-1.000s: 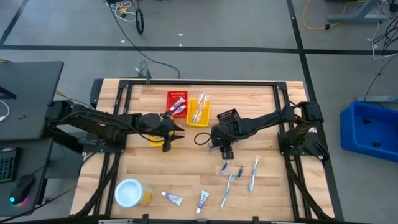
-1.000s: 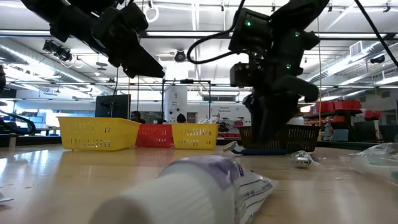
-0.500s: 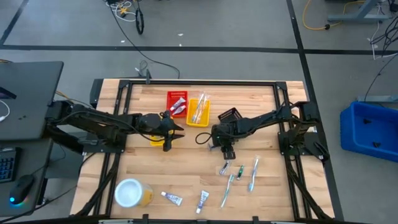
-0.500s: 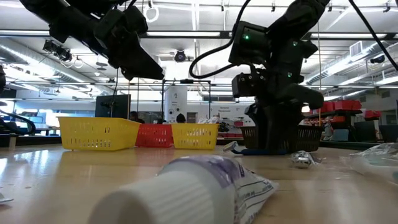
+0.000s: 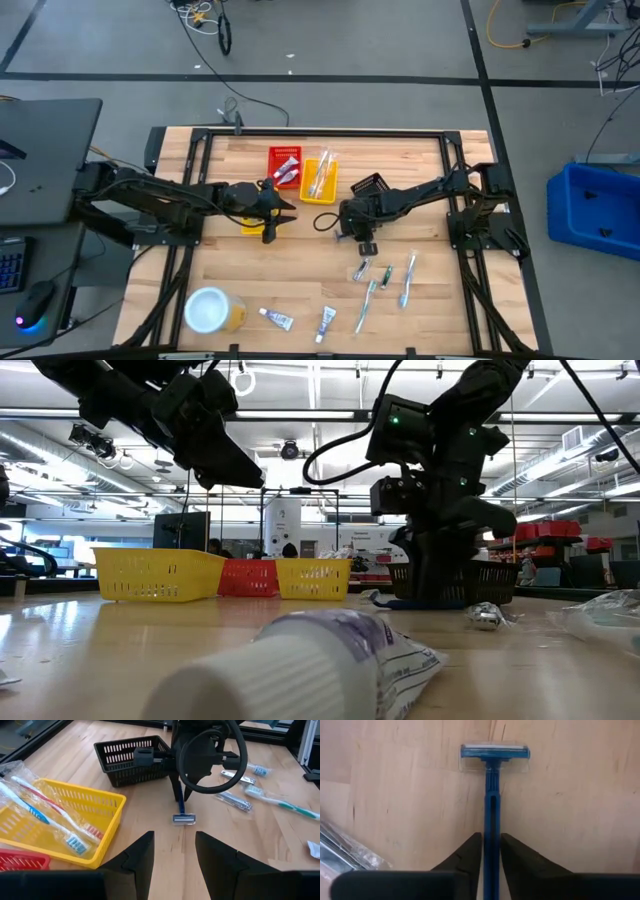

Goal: Pick & Place Travel size toiletries
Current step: Put the blue razor into the black bin, then put the nail cutter into the left yellow bin

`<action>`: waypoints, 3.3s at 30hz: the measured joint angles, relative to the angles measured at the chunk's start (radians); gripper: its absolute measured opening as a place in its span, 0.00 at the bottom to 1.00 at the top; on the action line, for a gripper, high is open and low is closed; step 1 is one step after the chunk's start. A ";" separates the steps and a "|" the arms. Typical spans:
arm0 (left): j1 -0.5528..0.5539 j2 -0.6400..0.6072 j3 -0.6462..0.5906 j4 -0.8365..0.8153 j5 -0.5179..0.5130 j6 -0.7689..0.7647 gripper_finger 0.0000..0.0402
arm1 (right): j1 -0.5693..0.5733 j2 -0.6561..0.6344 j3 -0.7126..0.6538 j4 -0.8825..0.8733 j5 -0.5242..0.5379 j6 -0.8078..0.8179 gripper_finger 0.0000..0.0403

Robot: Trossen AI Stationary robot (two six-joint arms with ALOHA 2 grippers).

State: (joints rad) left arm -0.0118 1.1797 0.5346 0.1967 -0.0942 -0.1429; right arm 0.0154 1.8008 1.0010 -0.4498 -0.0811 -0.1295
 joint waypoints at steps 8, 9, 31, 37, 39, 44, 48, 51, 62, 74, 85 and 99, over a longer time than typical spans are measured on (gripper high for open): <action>0.000 0.000 0.000 -0.001 0.000 -0.001 0.38 | 0.000 0.000 0.002 0.006 -0.004 0.001 0.14; 0.000 0.000 0.000 -0.001 0.000 -0.001 0.38 | 0.000 0.000 0.006 0.004 -0.009 0.008 0.14; 0.000 0.000 0.001 -0.002 0.000 0.000 0.38 | -0.004 -0.020 0.350 -0.582 0.375 0.152 0.13; 0.000 0.000 0.001 -0.004 0.000 0.000 0.38 | -0.012 -0.072 0.350 -0.694 0.473 0.250 0.13; 0.000 0.000 0.001 -0.005 0.000 0.000 0.38 | -0.026 -0.098 0.341 -0.736 0.523 0.324 0.13; 0.000 0.000 0.001 -0.004 0.000 0.006 0.38 | -0.083 -0.165 0.225 -0.647 0.478 0.445 0.13; 0.000 0.000 0.001 -0.004 0.000 0.005 0.38 | -0.134 -0.185 0.111 -0.520 0.442 0.489 0.13; 0.000 0.000 0.001 -0.004 0.001 0.004 0.38 | -0.170 -0.185 0.050 -0.430 0.405 0.508 0.14; 0.000 0.000 0.001 -0.004 0.000 -0.035 0.38 | -0.237 -0.185 -0.025 -0.326 0.338 0.514 0.17; 0.000 0.000 0.001 -0.004 0.000 -0.037 0.38 | -0.251 -0.185 -0.023 -0.311 0.339 0.428 0.39; 0.000 0.000 0.001 -0.004 -0.030 -0.037 0.38 | -0.196 -0.184 0.139 -0.334 0.071 0.256 0.46; 0.000 0.000 0.001 -0.004 -0.046 -0.064 0.38 | 0.127 -0.184 0.152 -0.175 -0.138 -0.099 0.35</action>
State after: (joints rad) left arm -0.0116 1.1797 0.5358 0.1928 -0.1401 -0.2073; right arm 0.1423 1.6169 1.1531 -0.6247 -0.2195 -0.2288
